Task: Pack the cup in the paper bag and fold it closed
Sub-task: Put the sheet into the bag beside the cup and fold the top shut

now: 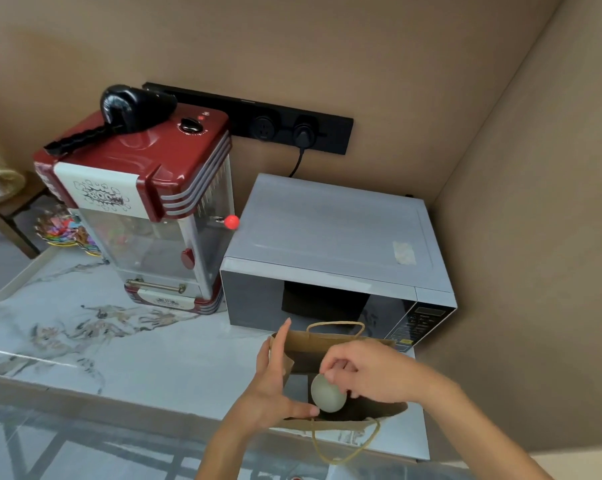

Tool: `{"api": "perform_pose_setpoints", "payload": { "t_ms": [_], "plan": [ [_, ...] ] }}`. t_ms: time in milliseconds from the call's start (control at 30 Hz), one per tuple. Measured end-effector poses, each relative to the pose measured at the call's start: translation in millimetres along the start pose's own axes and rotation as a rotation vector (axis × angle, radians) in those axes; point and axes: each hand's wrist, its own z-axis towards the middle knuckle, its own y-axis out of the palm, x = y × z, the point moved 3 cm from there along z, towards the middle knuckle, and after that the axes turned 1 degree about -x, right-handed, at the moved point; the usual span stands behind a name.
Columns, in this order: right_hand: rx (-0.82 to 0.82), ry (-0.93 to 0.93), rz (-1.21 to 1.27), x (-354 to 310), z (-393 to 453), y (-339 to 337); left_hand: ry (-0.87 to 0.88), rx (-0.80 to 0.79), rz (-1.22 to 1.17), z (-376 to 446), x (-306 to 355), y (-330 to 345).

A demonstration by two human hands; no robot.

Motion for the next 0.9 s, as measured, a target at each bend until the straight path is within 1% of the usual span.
{"api": "perform_pose_setpoints", "payload": {
  "t_ms": [67, 100, 167, 233, 267, 300, 367, 433, 500, 567, 667, 800, 900],
  "plan": [
    [0.078, -0.002, 0.167, 7, -22, -16, 0.002, 0.004, 0.019, 1, 1, -2],
    [0.154, 0.008, 0.256, 15, -32, -24, 0.004, 0.01, 0.039, 2, 2, -2],
    [0.394, 0.035, 0.444, 38, -48, -36, 0.006, 0.014, 0.064, 2, 5, -3],
    [0.653, 0.122, 0.616, 67, -57, -34, 0.015, 0.012, 0.057, 0, 9, -4],
    [0.729, 0.198, 0.674, 81, -57, -28, 0.022, 0.013, 0.043, -1, 10, -5],
    [0.746, 0.282, 0.714, 94, -55, -20, 0.027, 0.016, 0.032, -2, 10, -5],
    [0.657, 0.408, 0.802, 113, -47, 1, 0.029, 0.023, 0.012, -3, 10, -7],
    [0.569, 0.468, 0.92, 121, -41, 20, 0.022, 0.02, -0.04, -4, 8, -9],
    [0.537, 0.484, 0.992, 121, -36, 31, -0.002, 0.006, -0.111, -5, 5, -12],
    [0.525, 0.487, 1.007, 119, -30, 38, -0.043, -0.004, -0.171, -7, 3, -15],
    [0.496, 0.499, 1.01, 114, -22, 40, -0.081, 0.025, -0.224, -8, -2, -22],
    [0.481, 0.542, 1.017, 117, -19, 37, -0.248, 0.083, -0.383, -6, -6, -27],
    [0.444, 0.578, 1.088, 121, -18, 40, -0.352, 0.106, -0.477, -2, -12, -27]
  ]
}}
